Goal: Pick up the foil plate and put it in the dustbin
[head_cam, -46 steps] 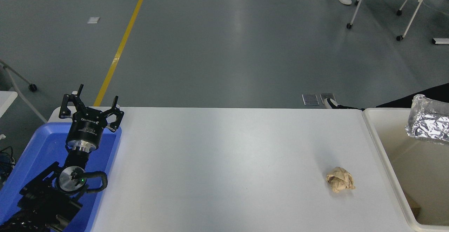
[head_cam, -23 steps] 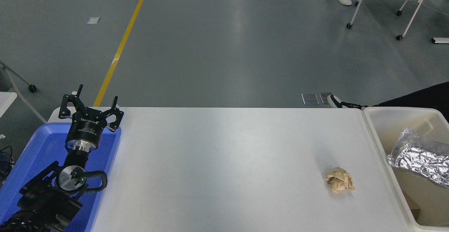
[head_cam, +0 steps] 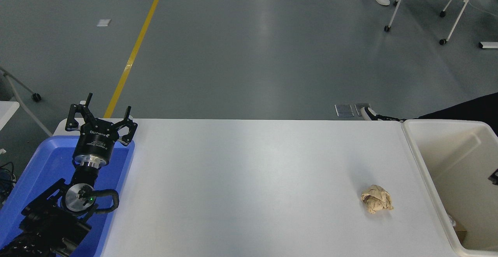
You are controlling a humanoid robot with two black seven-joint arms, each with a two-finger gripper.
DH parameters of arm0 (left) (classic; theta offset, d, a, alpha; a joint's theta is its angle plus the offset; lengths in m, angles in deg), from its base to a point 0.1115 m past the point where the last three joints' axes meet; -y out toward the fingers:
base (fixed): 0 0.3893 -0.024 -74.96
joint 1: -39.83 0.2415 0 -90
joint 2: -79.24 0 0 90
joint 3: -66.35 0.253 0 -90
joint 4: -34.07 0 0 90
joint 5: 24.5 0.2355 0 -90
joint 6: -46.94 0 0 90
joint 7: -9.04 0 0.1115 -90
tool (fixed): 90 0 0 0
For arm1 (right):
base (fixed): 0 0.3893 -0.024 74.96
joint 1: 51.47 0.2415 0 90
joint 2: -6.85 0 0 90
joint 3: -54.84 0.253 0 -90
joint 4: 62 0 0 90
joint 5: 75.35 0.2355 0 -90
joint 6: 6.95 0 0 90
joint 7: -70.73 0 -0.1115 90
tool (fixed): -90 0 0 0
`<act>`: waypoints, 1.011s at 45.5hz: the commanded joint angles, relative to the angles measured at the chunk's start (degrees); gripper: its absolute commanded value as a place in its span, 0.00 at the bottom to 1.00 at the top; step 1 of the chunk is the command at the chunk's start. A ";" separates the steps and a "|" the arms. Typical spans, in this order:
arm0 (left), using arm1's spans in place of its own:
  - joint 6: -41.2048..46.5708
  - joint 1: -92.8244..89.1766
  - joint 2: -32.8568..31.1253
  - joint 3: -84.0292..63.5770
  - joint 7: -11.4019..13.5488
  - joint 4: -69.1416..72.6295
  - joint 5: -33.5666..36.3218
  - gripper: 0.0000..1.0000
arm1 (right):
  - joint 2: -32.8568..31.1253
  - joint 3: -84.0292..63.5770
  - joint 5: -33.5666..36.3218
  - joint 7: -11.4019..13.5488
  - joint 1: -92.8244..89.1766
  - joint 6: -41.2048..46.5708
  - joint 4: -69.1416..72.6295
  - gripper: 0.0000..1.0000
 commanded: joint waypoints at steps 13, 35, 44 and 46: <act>-0.08 0.09 0.00 -0.04 0.00 0.06 -0.05 1.00 | 6.99 -20.28 5.23 0.21 52.81 31.66 32.21 1.00; 0.09 0.17 0.00 -0.04 0.17 -0.03 -0.14 1.00 | 23.17 -26.34 19.48 0.47 61.52 33.79 37.75 1.00; 0.09 0.17 0.00 -0.04 0.17 0.06 -0.14 1.00 | 30.29 -30.74 25.01 0.47 62.31 33.79 35.81 1.00; 0.09 0.17 0.00 -0.04 0.17 0.06 -0.14 1.00 | 31.43 -30.74 27.21 0.47 62.75 33.79 35.73 1.00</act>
